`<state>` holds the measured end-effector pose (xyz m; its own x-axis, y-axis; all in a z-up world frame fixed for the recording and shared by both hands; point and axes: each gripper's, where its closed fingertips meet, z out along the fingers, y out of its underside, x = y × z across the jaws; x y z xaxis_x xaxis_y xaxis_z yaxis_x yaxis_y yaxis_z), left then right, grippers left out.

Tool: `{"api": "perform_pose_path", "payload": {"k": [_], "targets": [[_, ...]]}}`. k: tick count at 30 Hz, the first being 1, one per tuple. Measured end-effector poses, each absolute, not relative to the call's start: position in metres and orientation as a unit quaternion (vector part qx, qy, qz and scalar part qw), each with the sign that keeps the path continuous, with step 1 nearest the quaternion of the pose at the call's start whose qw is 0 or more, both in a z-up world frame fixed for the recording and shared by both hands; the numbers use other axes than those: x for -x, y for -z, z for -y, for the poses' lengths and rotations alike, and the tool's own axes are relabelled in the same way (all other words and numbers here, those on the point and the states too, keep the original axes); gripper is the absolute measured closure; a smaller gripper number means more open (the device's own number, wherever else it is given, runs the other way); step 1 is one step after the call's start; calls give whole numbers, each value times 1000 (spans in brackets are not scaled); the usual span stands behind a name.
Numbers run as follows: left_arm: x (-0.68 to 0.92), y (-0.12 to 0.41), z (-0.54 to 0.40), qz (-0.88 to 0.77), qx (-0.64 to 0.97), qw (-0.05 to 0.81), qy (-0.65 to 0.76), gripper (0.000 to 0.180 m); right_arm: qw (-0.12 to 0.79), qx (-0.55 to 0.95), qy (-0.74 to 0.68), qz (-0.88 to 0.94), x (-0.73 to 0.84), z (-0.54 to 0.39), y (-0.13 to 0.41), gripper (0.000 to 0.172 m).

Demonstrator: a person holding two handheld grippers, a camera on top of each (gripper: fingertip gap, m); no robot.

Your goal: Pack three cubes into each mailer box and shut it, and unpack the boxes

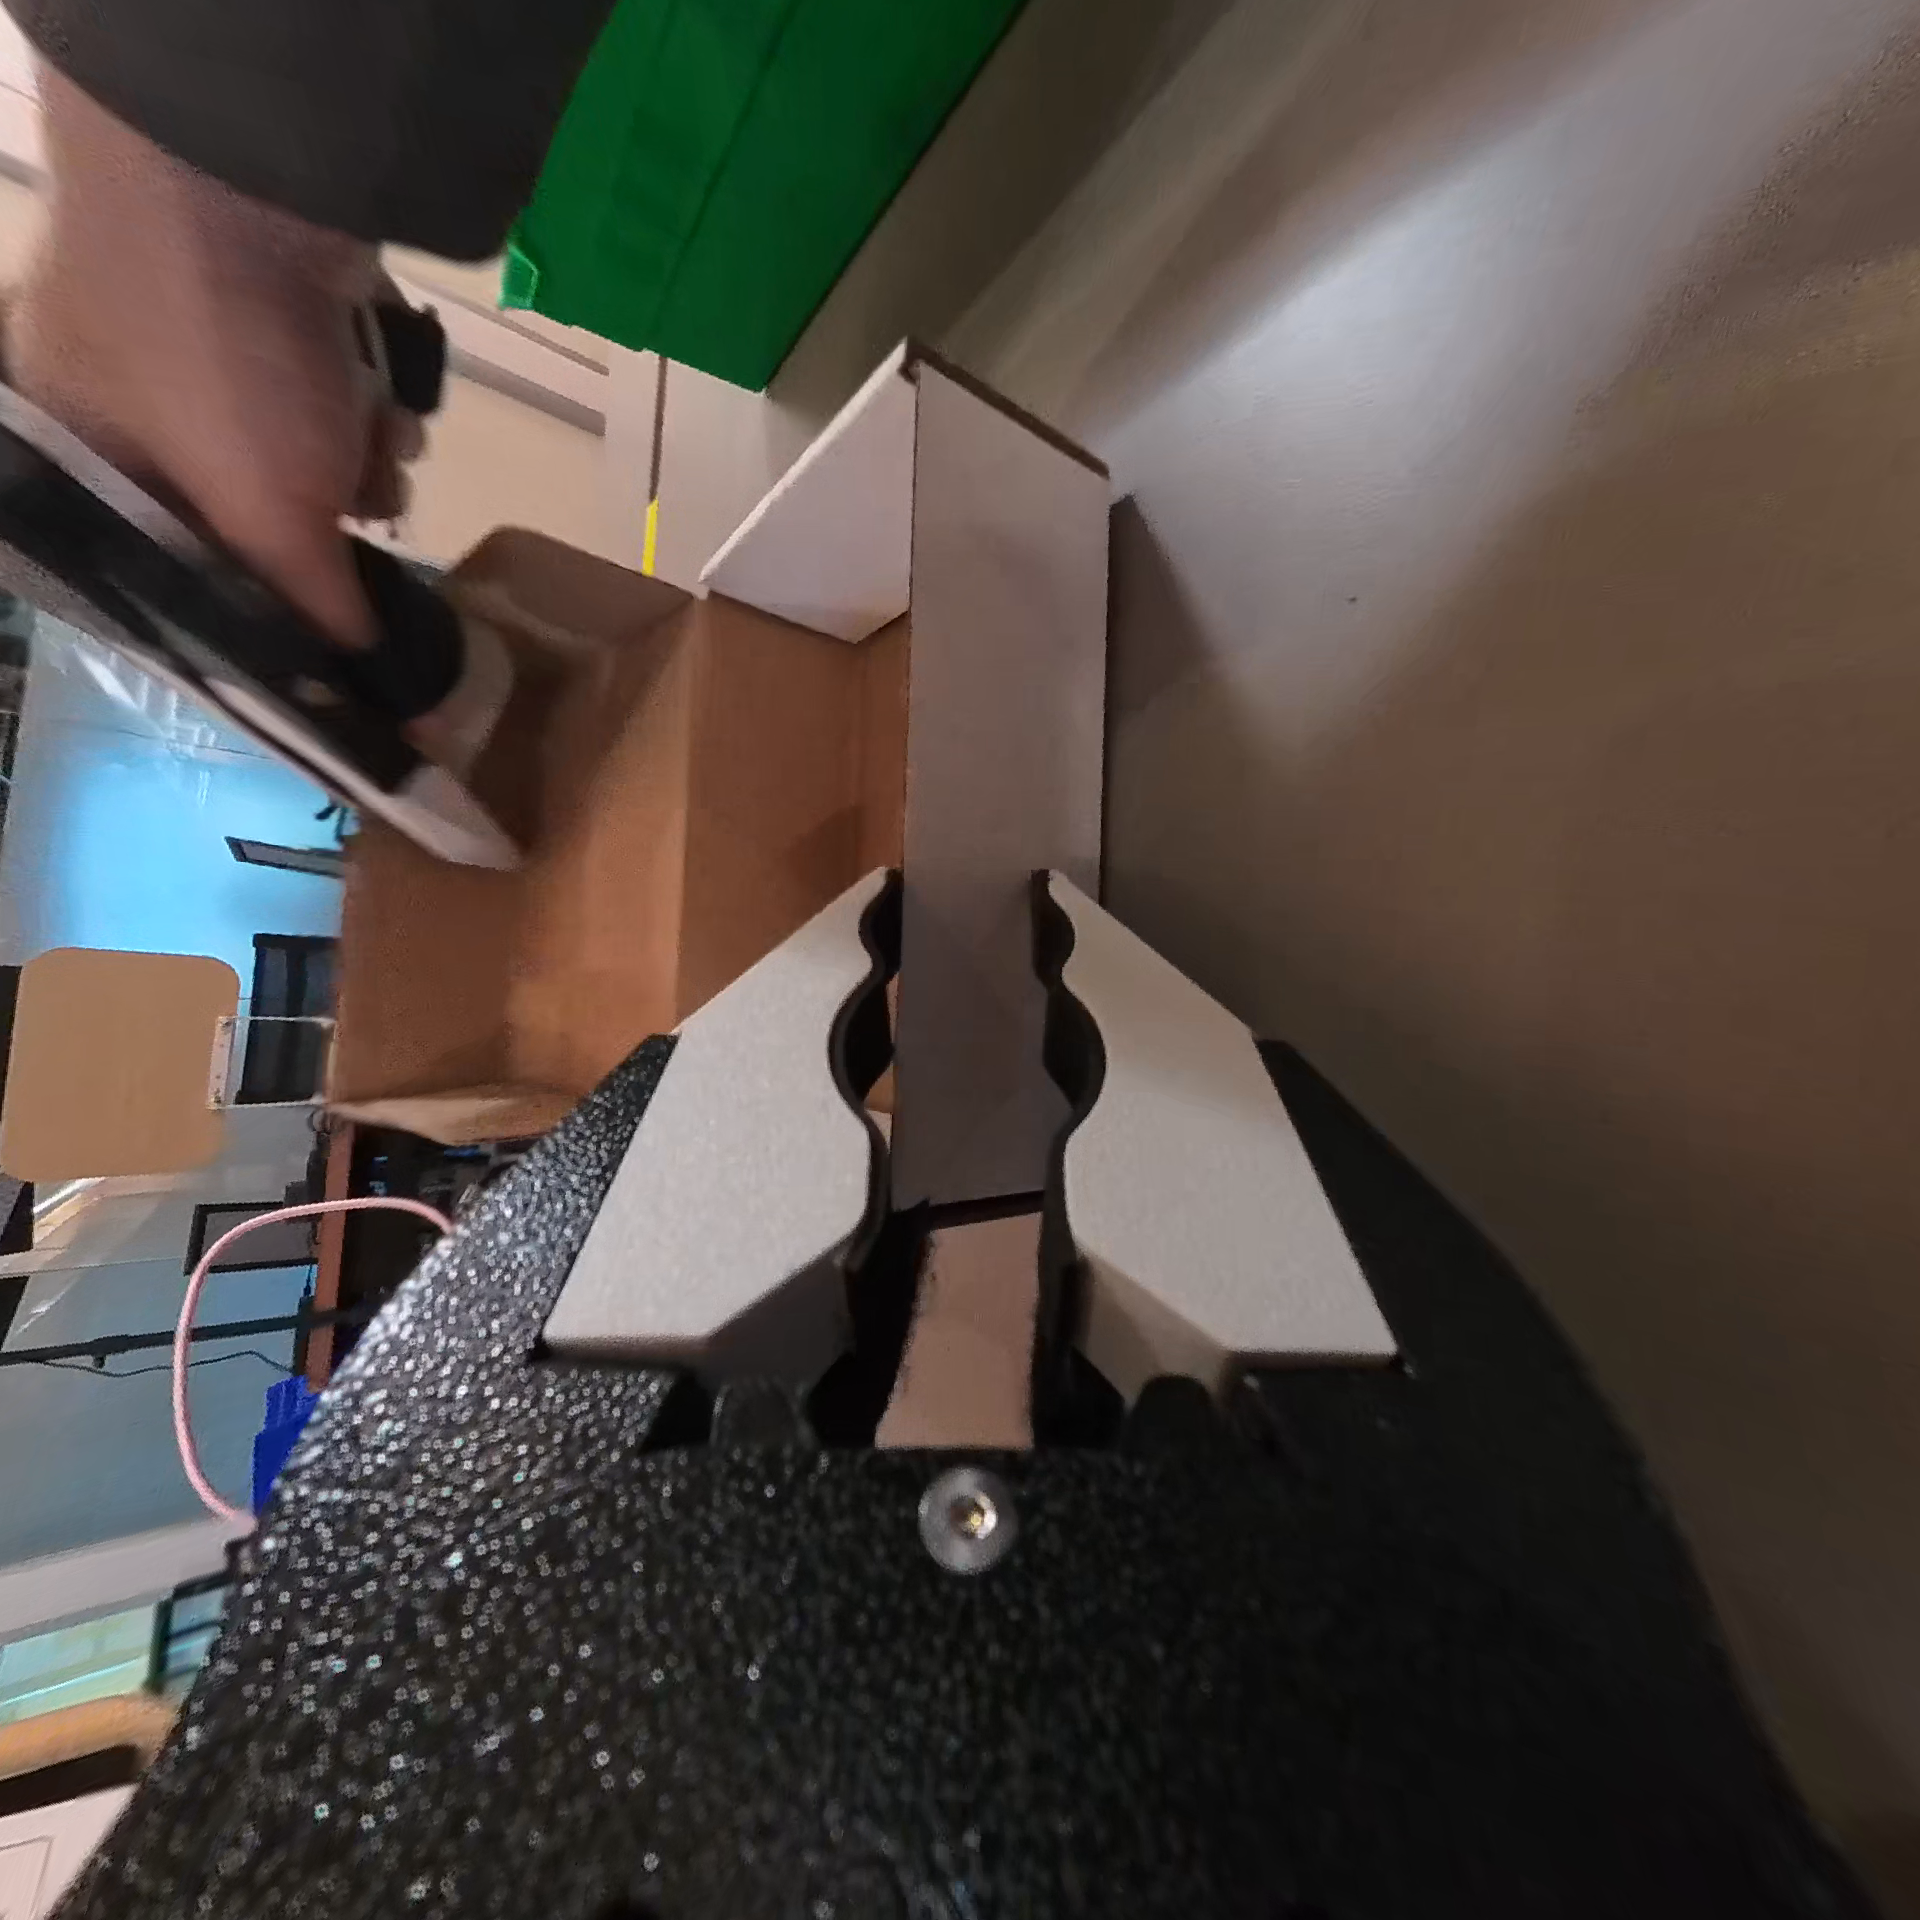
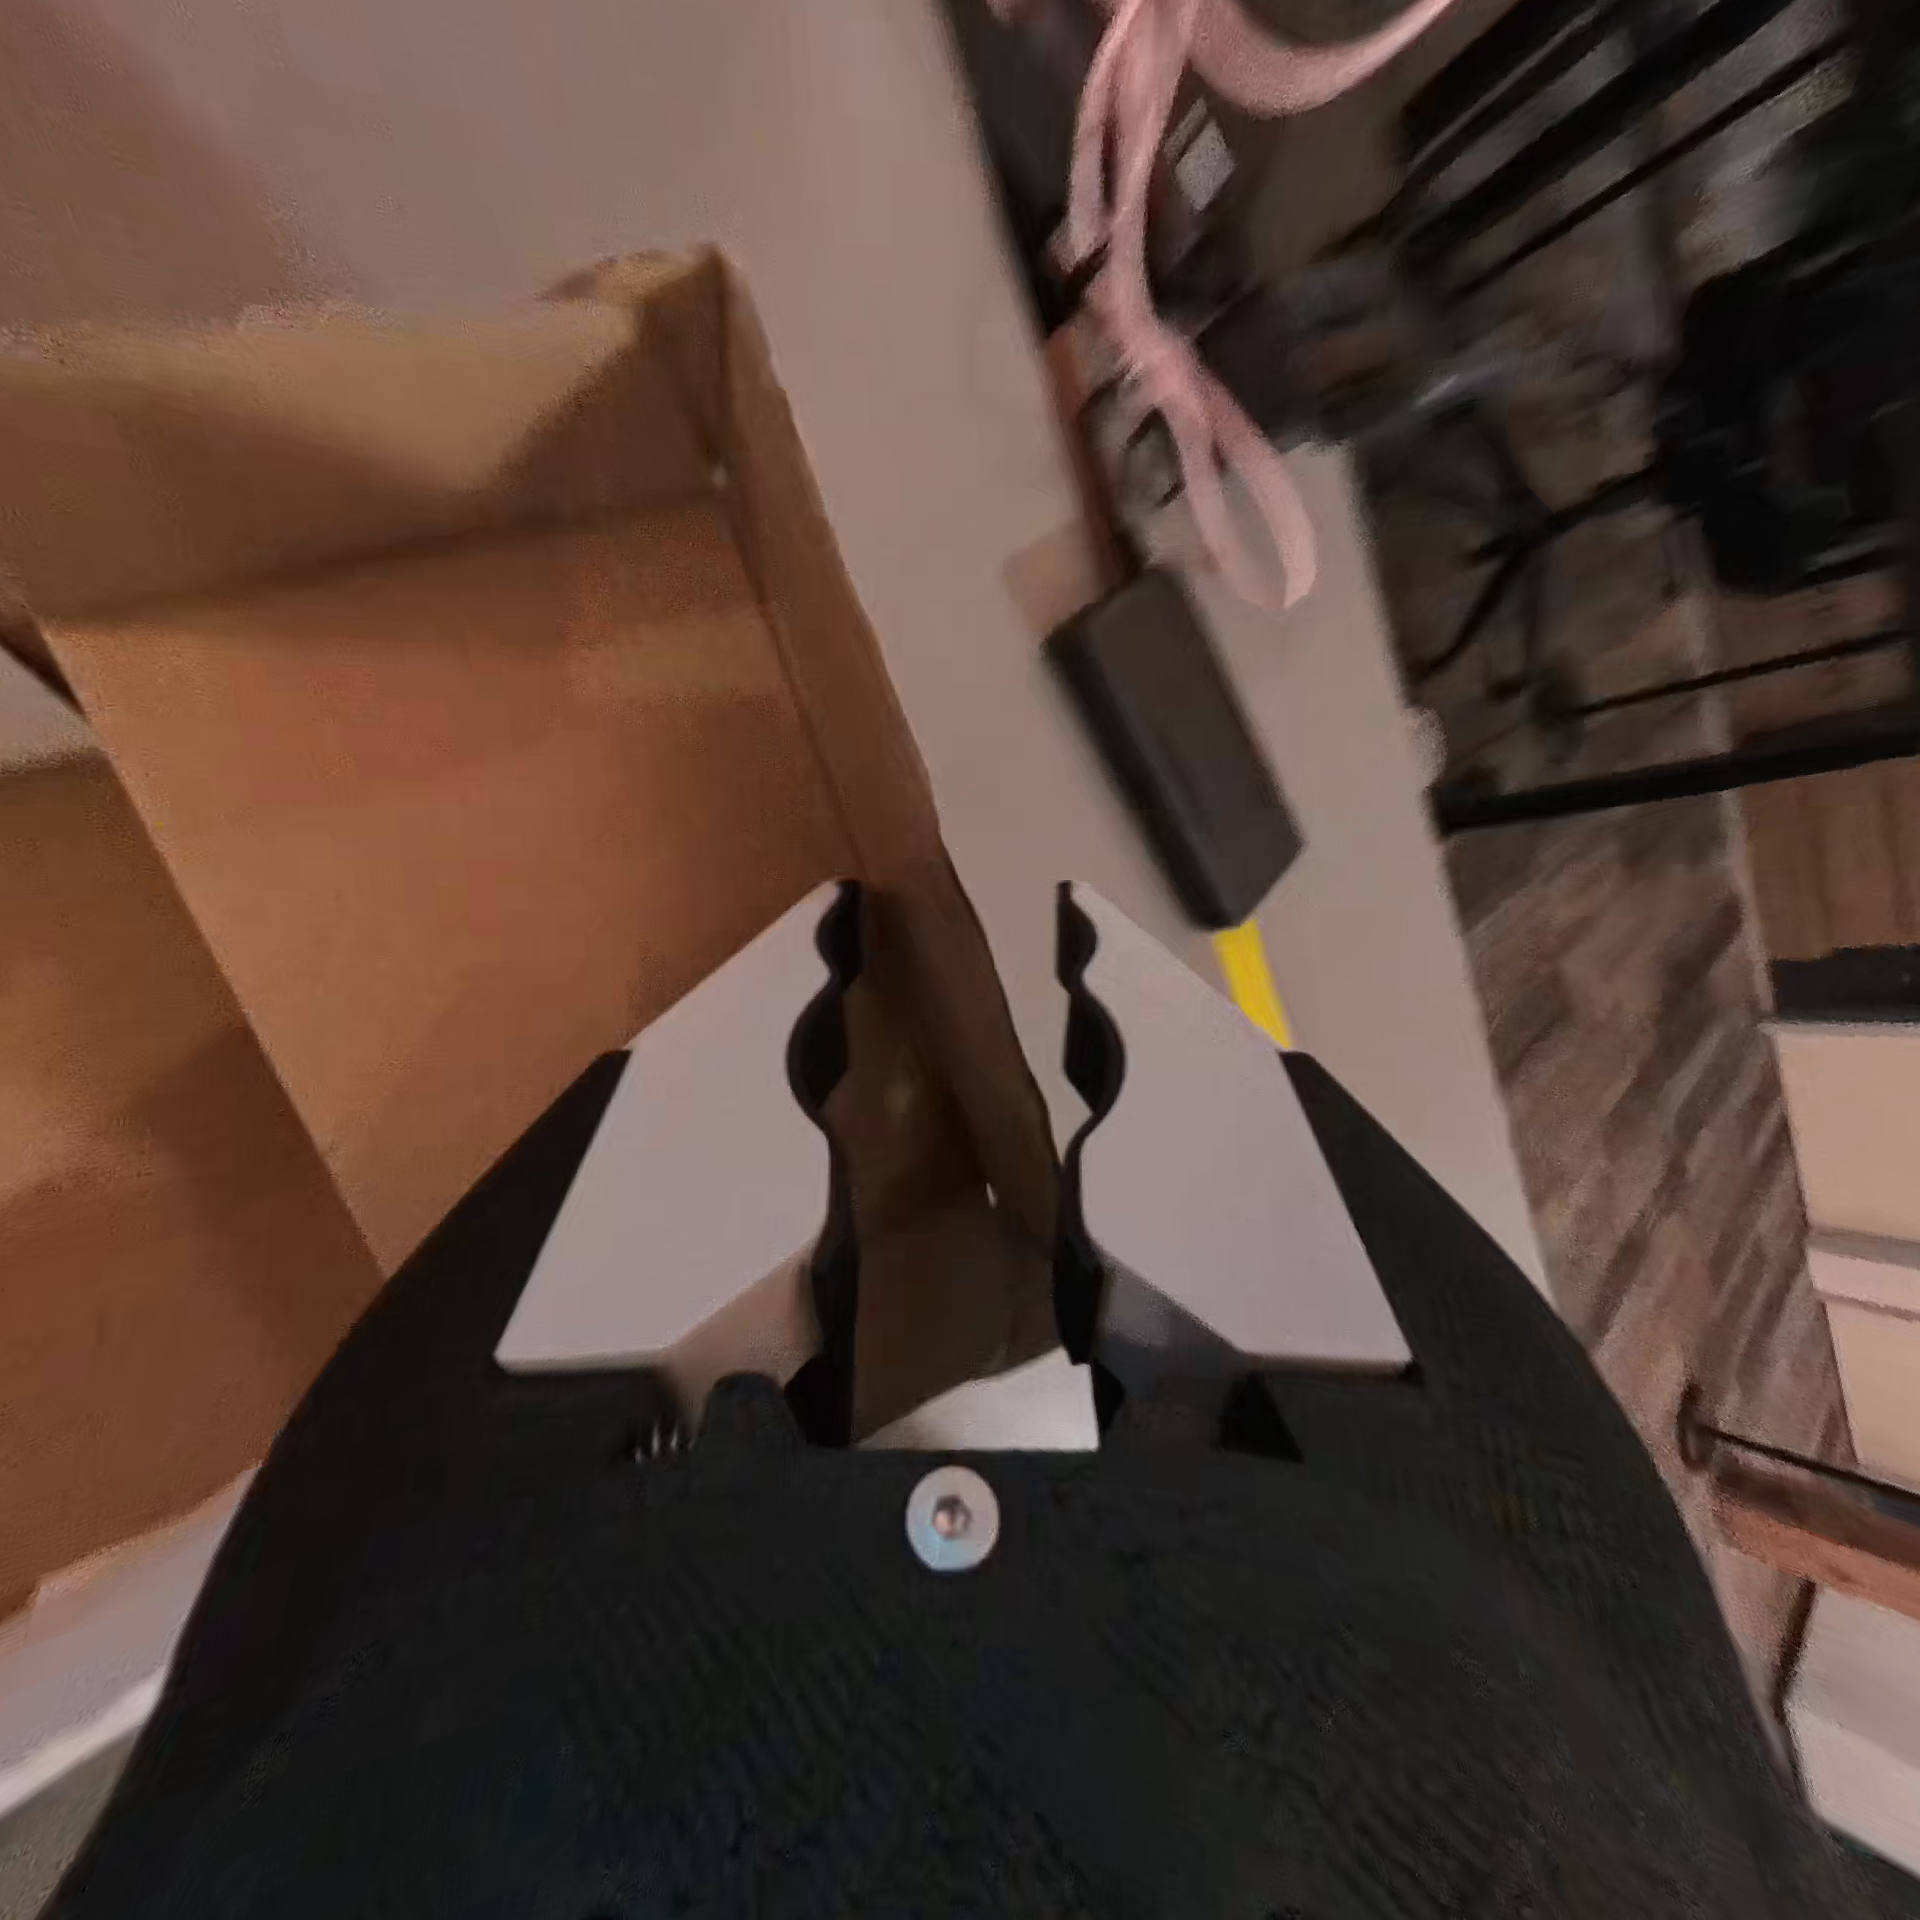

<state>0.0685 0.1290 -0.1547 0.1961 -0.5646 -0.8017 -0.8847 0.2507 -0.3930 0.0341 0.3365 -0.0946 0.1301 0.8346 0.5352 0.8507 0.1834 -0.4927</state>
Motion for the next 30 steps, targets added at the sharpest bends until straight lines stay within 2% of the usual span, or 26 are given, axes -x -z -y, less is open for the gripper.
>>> {"api": "perform_pose_path", "payload": {"k": [1, 4, 6, 9, 18, 21, 27, 30], "targets": [[-67, 155, -129, -613, 593, 495, -165, 158, 443, 632, -8, 636, -32, -333, 73, 125], [-63, 155, -131, -608, 605, 485, -172, 160, 562, 608, -48, 559, -40, -314, 15, 97], [-59, 155, -133, -602, 611, 483, -175, 165, 627, 579, -73, 517, -49, -291, -10, 93], [-57, 154, -134, -593, 623, 482, -167, 165, 664, 565, -98, 479, -67, -262, -18, 89], [-54, 151, -135, -572, 648, 483, -139, 166, 598, 654, -153, 438, -85, -265, 4, 85], [-51, 149, -137, -557, 663, 485, -125, 166, 546, 674, -187, 461, -82, -249, 7, 77], [-48, 150, -138, -567, 650, 488, -137, 163, 553, 673, -182, 456, -95, -231, 15, 78], [-51, 147, -136, -569, 640, 499, -135, 159, 572, 664, -223, 426, -99, -227, 26, 81]]}}
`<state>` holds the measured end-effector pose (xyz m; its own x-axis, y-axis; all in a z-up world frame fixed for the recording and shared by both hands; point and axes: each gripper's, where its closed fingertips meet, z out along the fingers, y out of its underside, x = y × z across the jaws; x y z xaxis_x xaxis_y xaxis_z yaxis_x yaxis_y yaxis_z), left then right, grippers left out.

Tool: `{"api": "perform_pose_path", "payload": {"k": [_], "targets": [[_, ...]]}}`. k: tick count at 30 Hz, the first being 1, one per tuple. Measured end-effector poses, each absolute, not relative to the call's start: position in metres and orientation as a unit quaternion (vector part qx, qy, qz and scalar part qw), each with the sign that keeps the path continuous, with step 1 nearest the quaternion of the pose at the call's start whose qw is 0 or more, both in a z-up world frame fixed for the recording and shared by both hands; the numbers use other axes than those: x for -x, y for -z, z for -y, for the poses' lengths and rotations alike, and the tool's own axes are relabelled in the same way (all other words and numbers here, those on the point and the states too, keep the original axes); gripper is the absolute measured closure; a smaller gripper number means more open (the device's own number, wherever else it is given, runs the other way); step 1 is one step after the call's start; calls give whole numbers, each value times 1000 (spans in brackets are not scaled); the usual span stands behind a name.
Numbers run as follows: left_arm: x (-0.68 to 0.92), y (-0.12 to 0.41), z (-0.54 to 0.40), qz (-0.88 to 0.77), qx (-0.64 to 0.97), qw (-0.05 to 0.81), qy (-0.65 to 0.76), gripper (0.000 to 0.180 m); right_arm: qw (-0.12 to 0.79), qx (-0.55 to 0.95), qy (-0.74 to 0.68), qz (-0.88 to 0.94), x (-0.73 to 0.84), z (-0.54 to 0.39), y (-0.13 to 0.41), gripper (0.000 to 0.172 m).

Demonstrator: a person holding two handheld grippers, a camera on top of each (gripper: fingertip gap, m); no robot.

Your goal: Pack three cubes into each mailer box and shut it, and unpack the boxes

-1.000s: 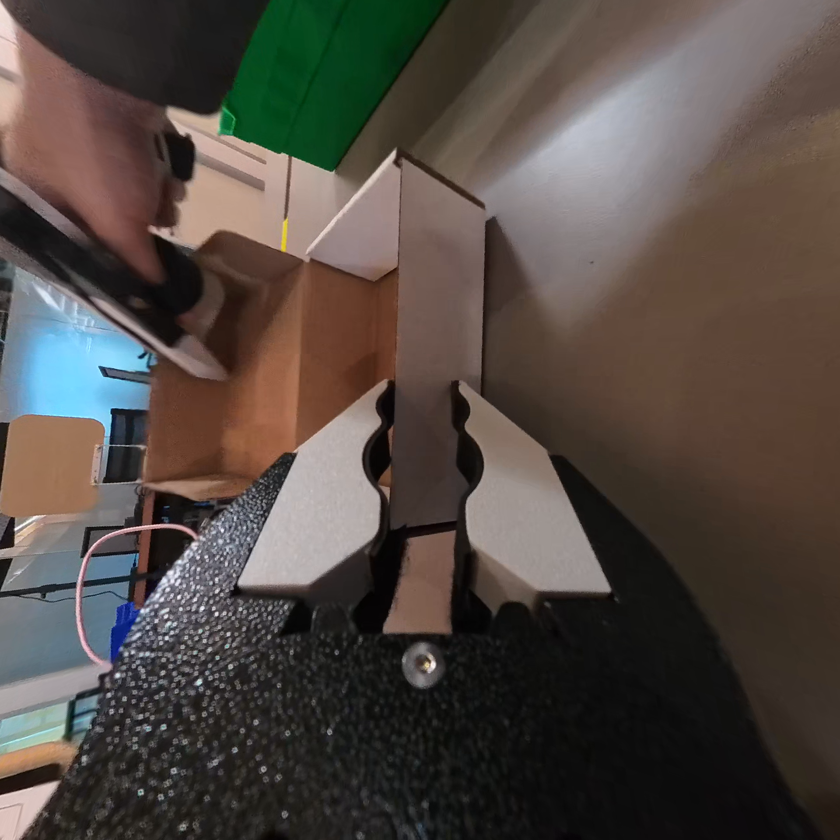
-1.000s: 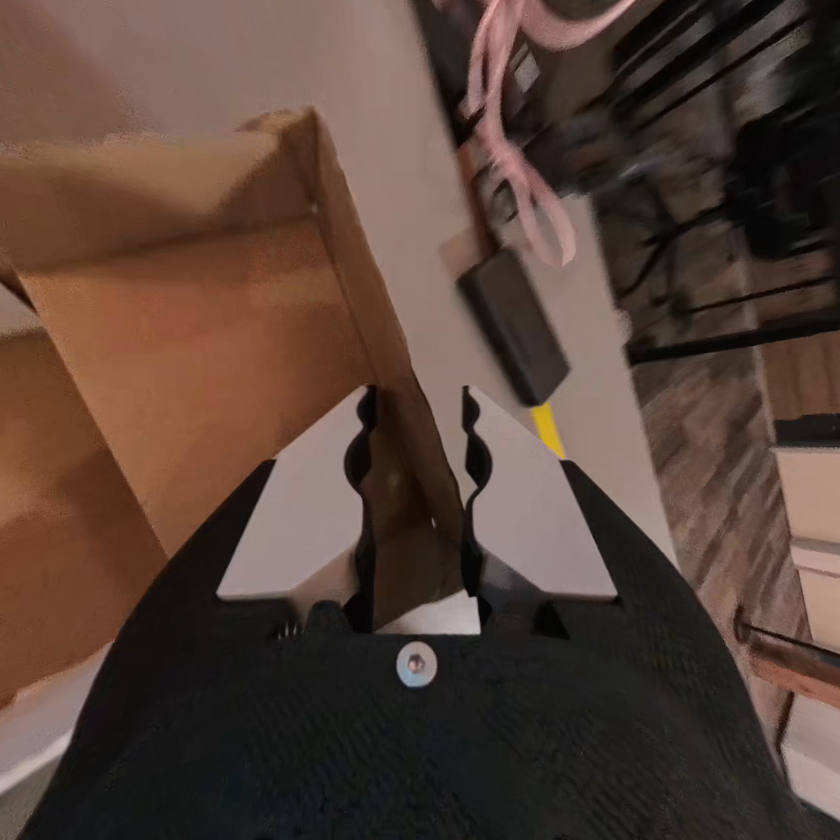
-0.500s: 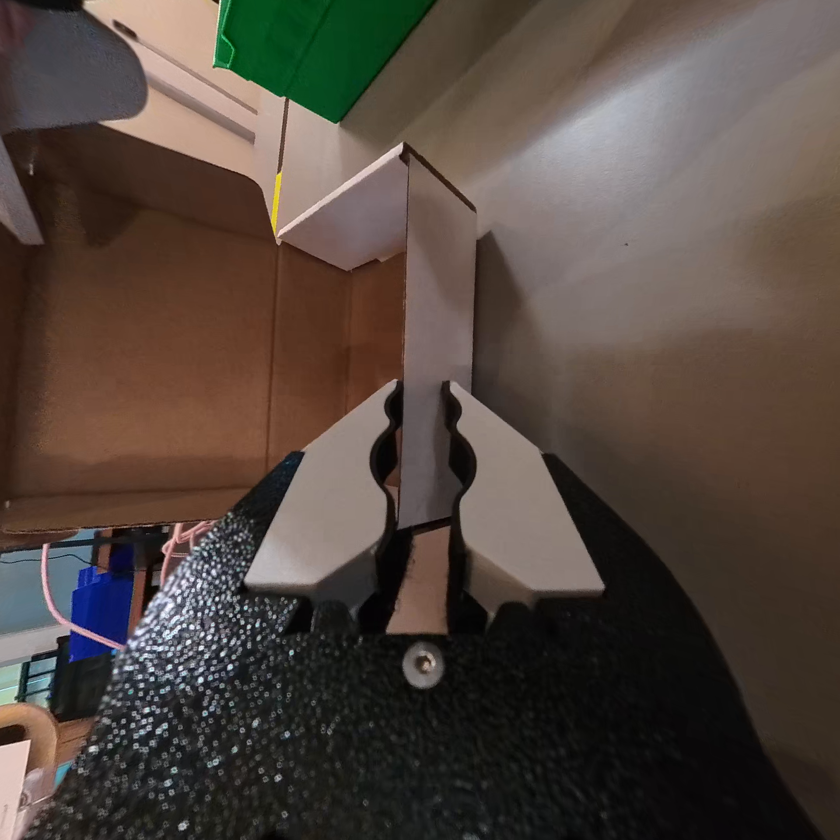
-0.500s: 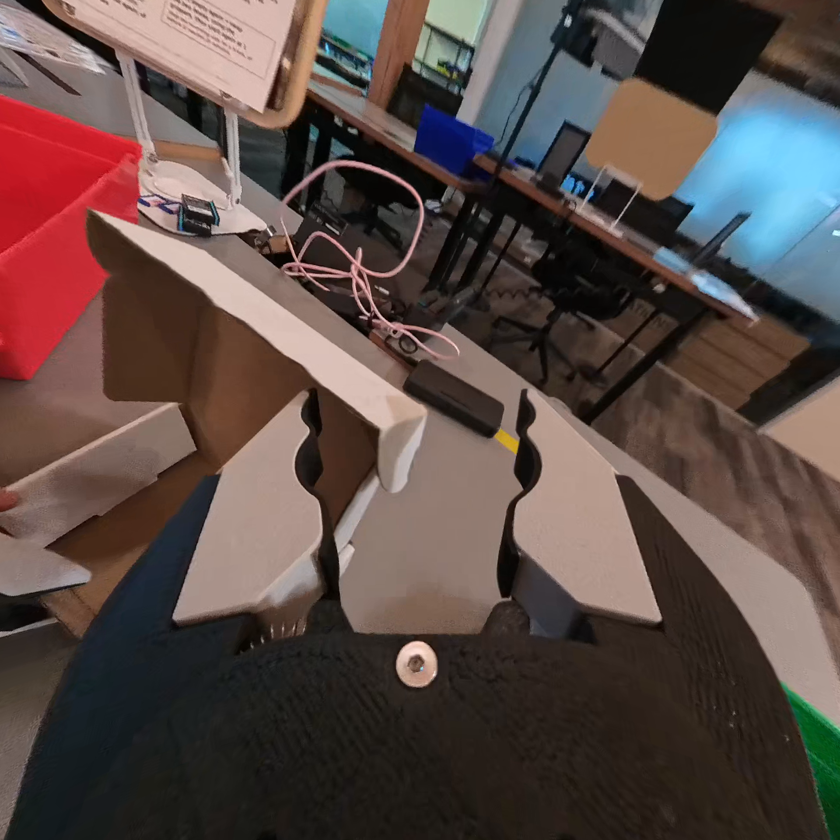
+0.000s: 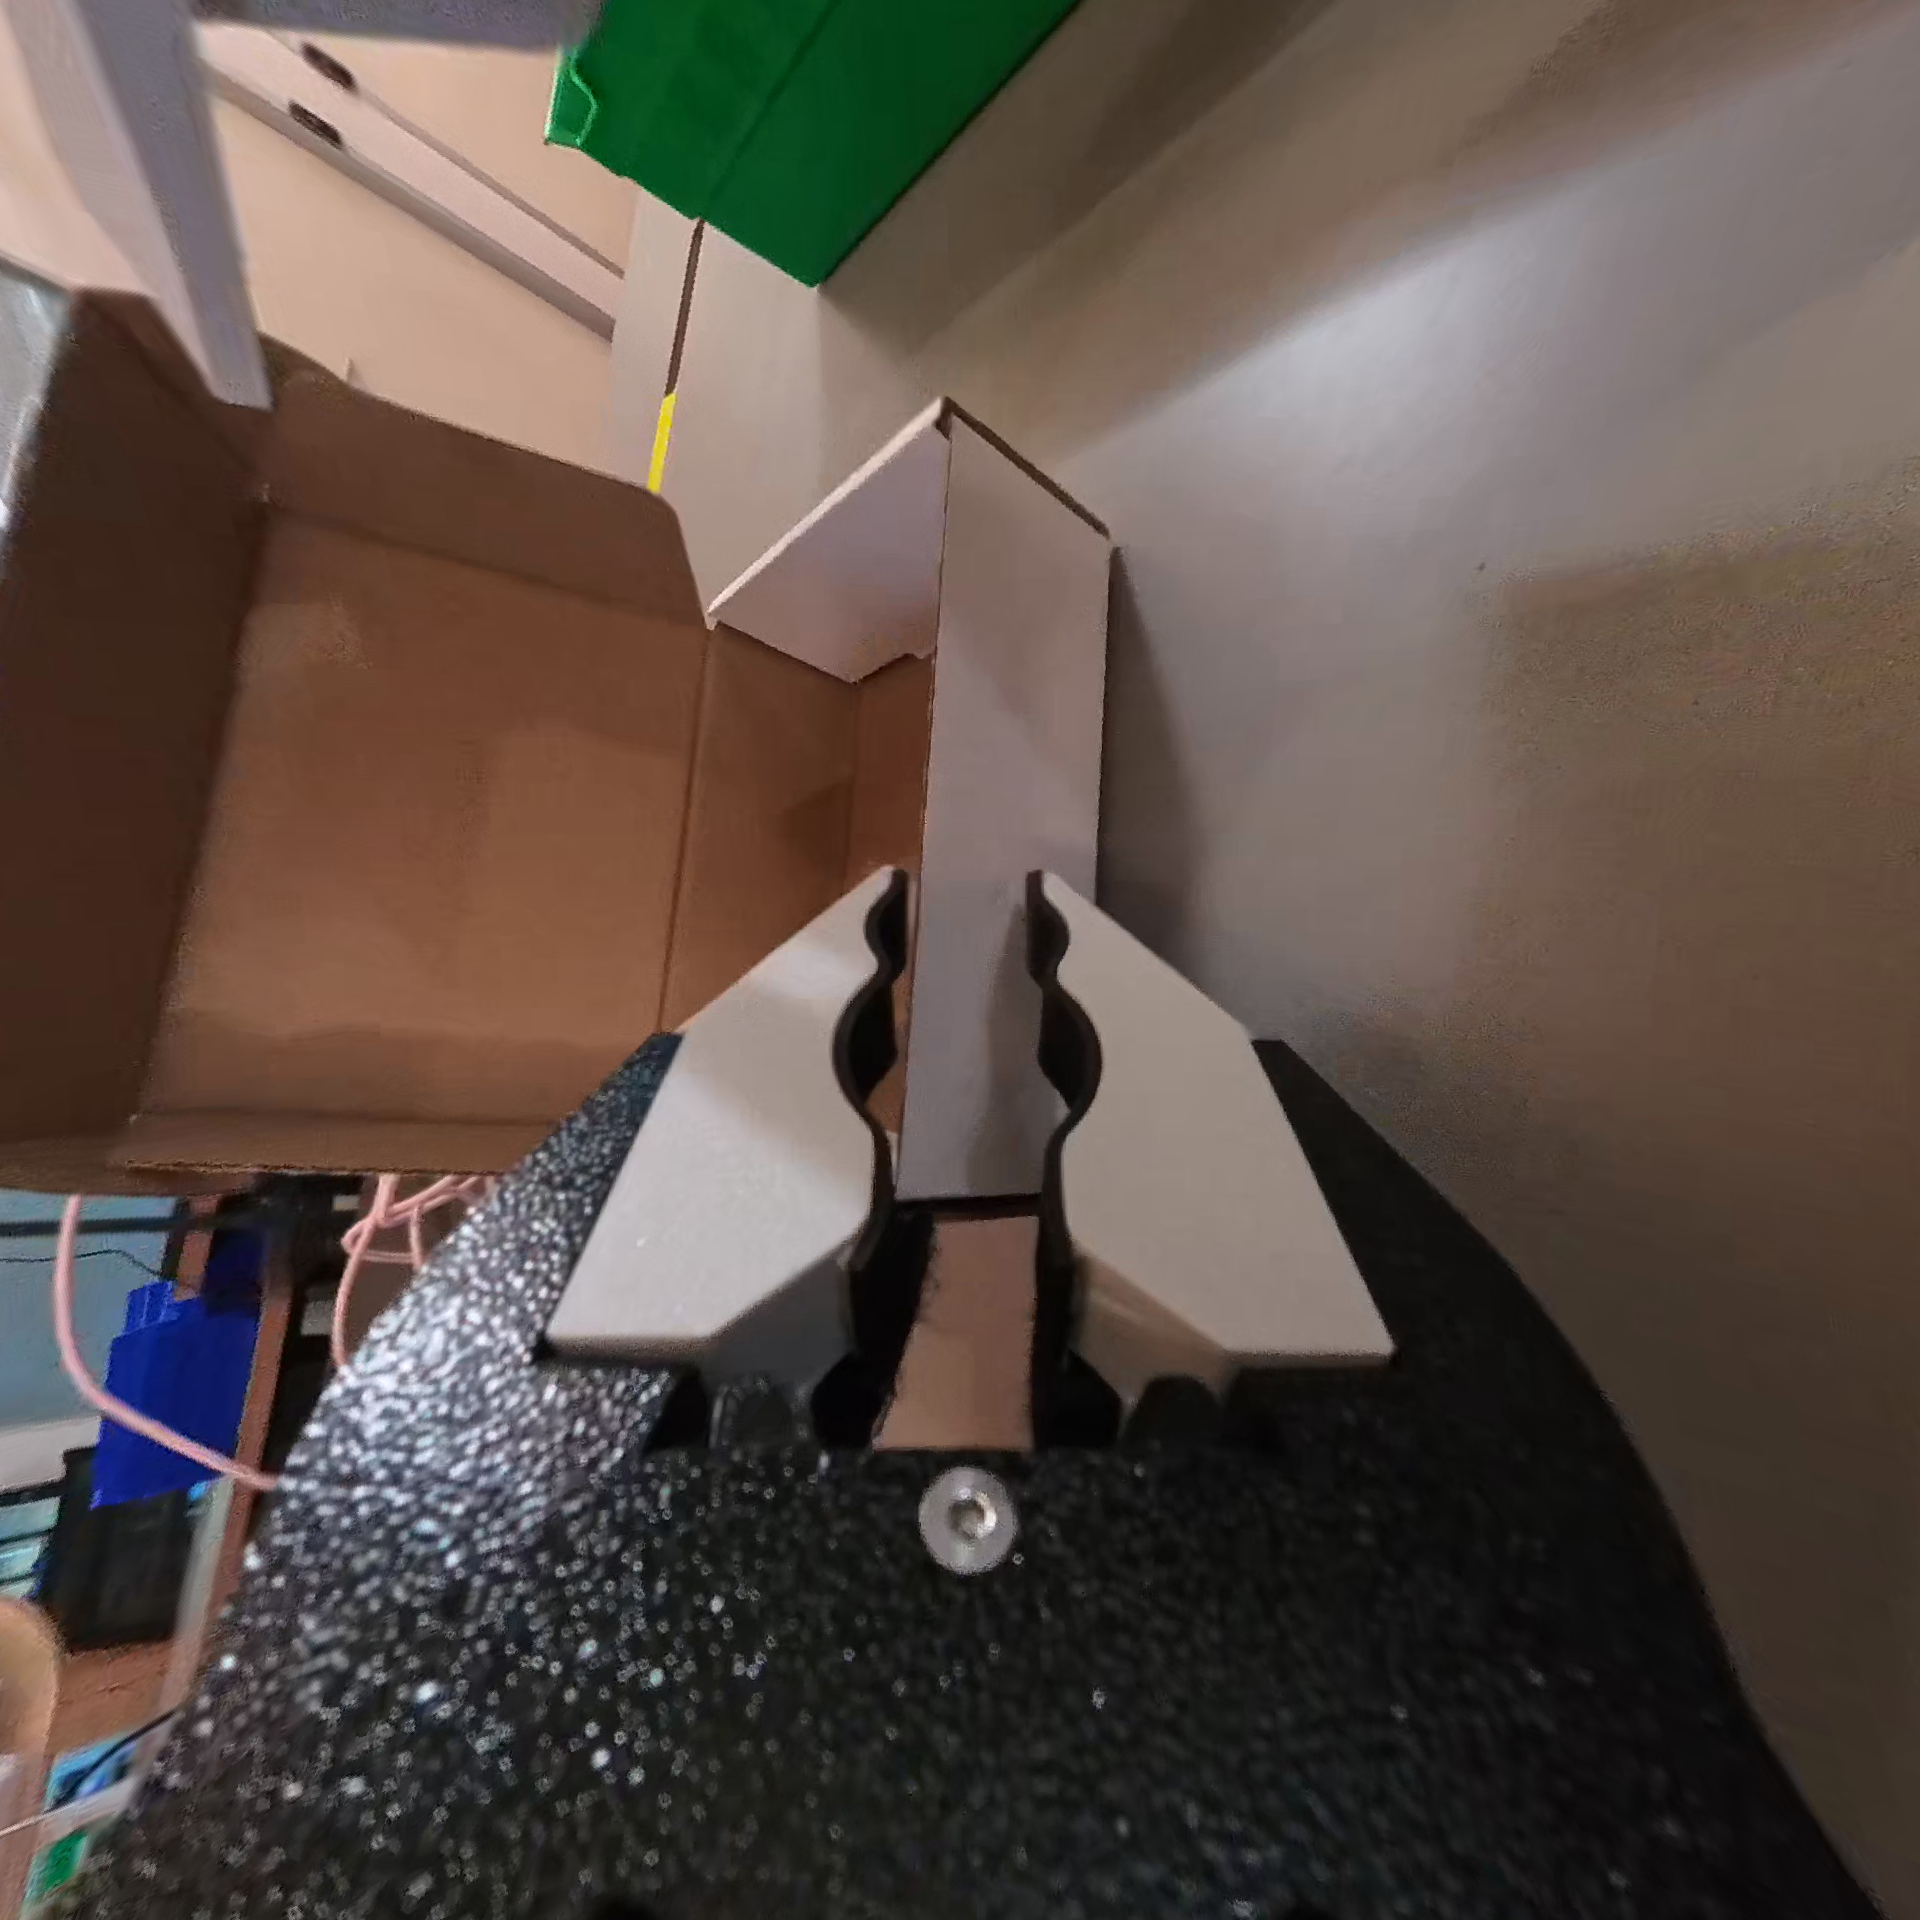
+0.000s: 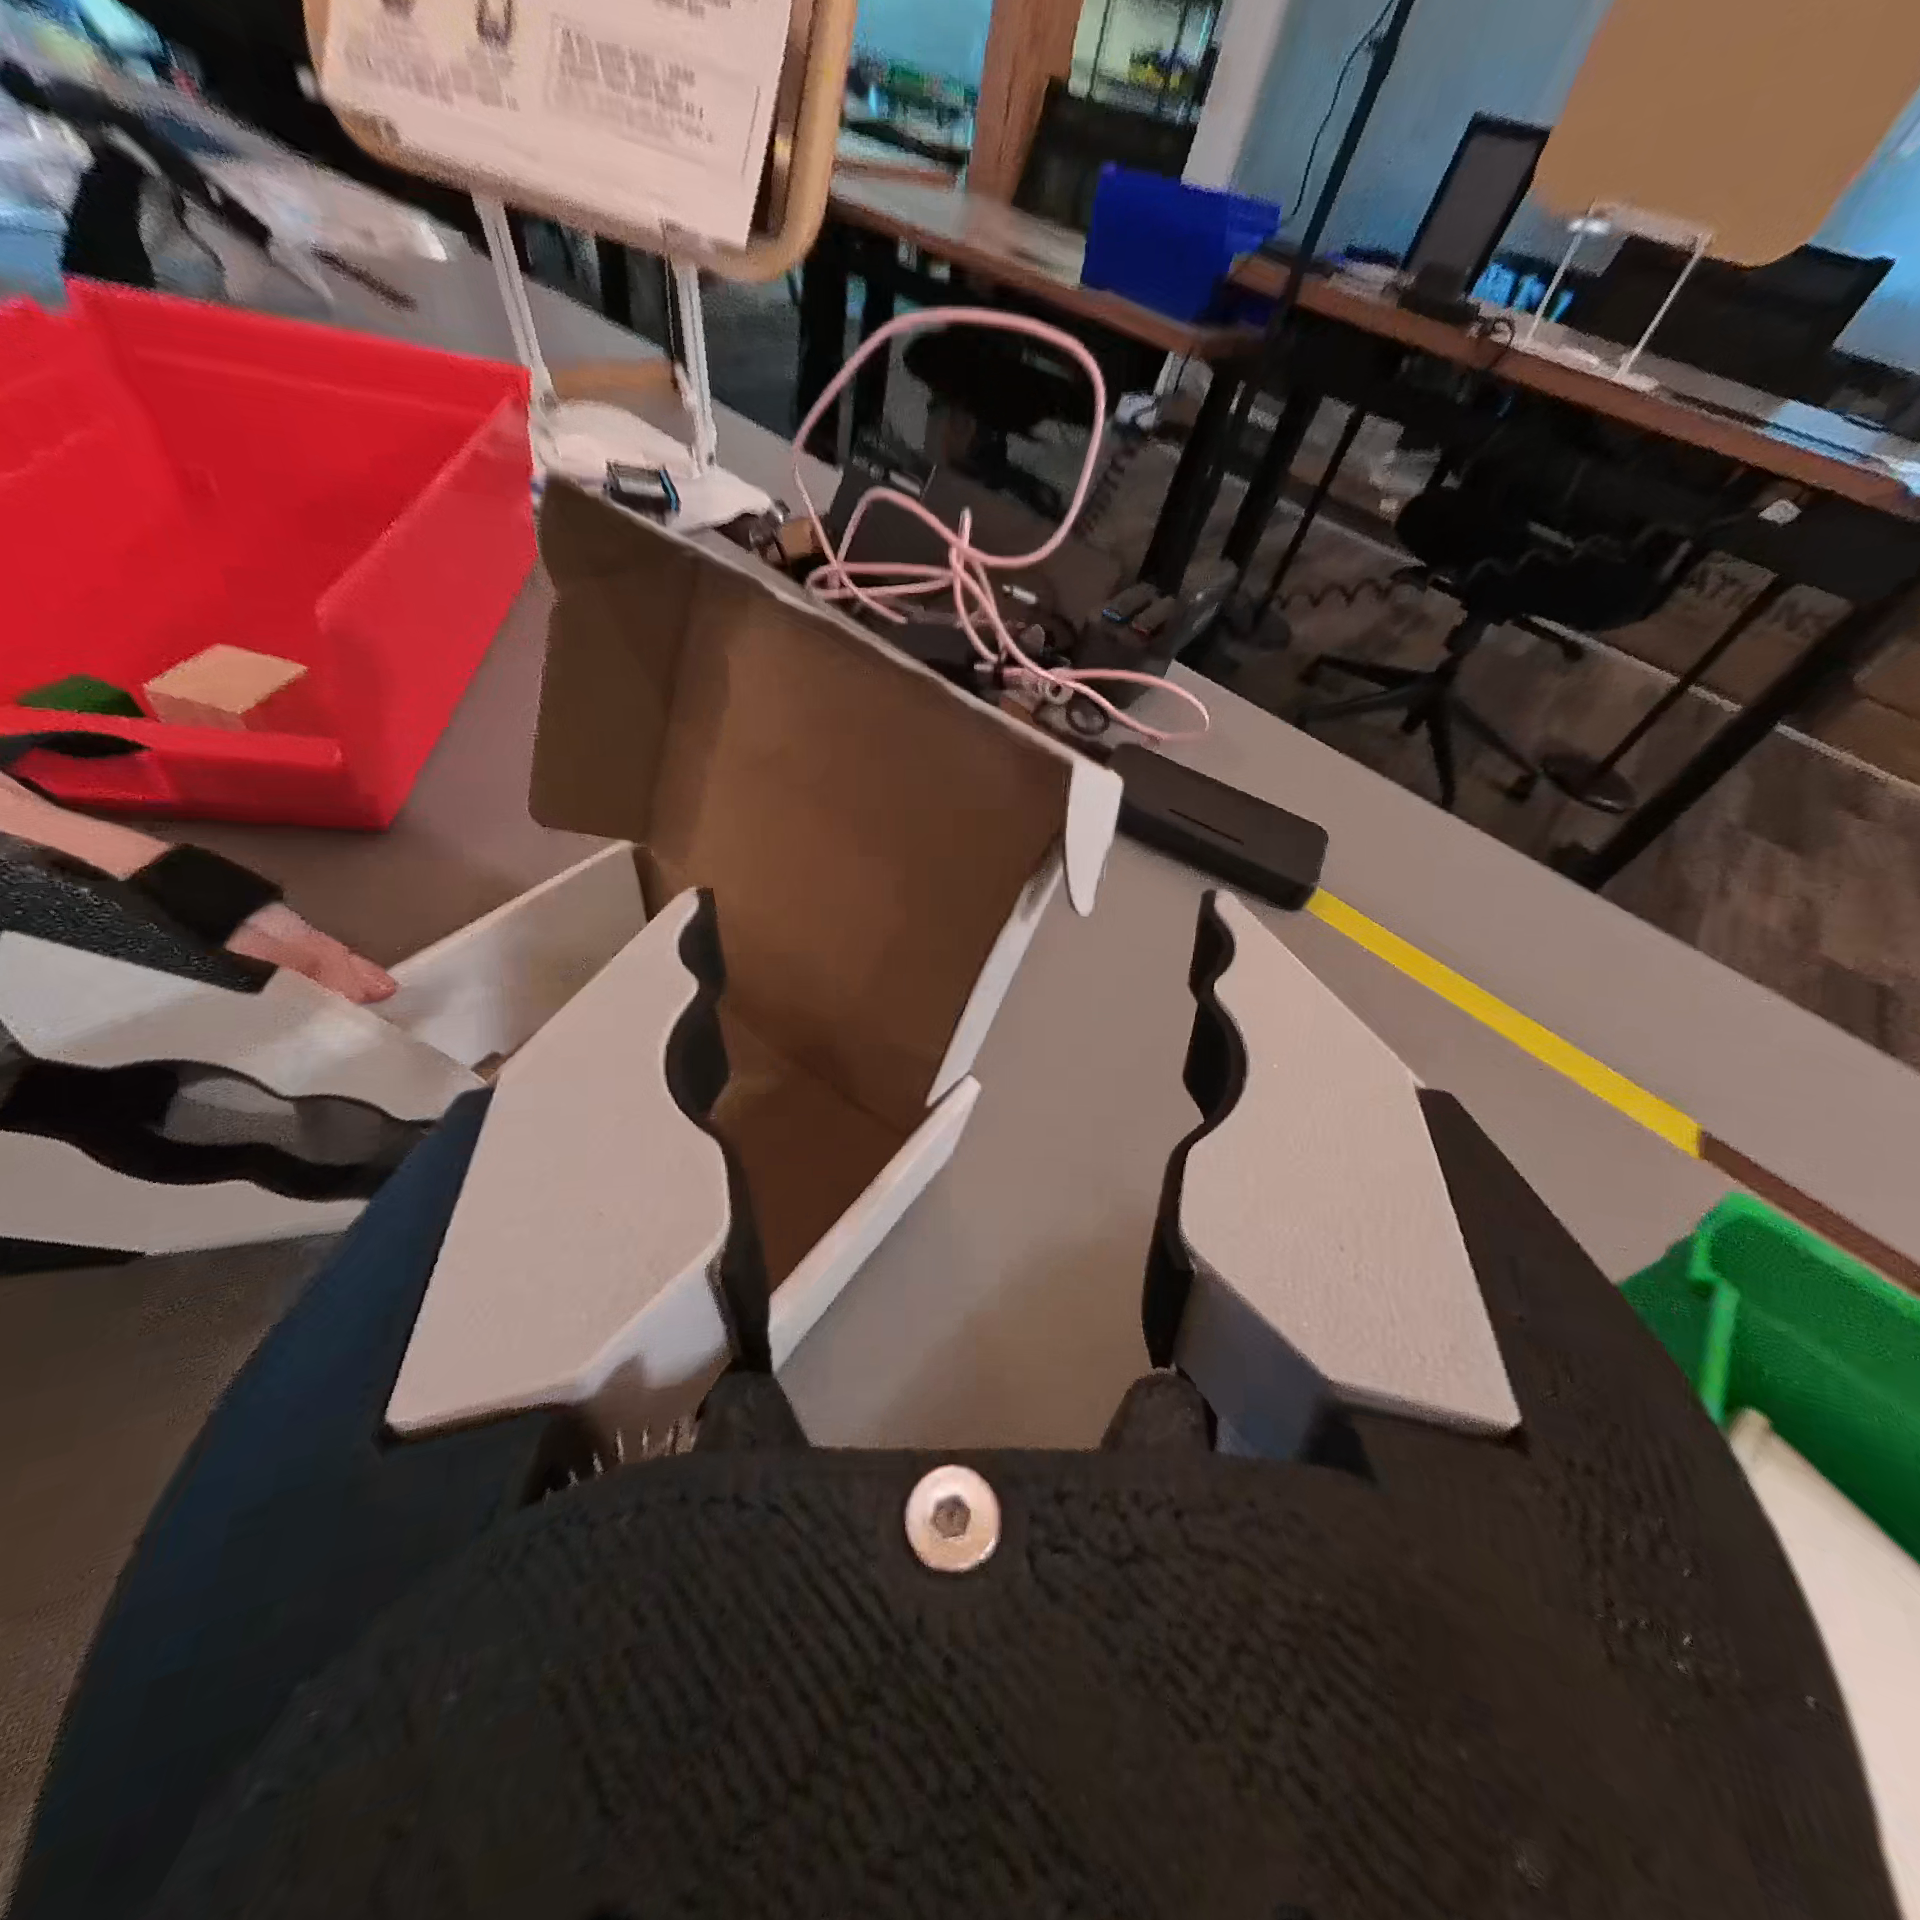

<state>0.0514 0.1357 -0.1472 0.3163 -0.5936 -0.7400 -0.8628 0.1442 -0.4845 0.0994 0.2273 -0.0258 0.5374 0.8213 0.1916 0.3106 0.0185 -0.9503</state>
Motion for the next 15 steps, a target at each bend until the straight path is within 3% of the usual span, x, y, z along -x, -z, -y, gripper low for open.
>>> {"api": "perform_pose_path", "payload": {"k": [7, 11, 15], "targets": [[-62, 125, -119, -564, 620, 539, -79, 119, 695, 583, -218, 361, -124, -213, 6, 84], [-46, 83, -94, -465, 662, 588, 8, 126, 774, 522, -163, 320, -147, -204, -13, 87], [28, 52, -84, -361, 730, 580, -7, 112, 803, 509, -185, 249, -167, -201, -33, 88]]}}
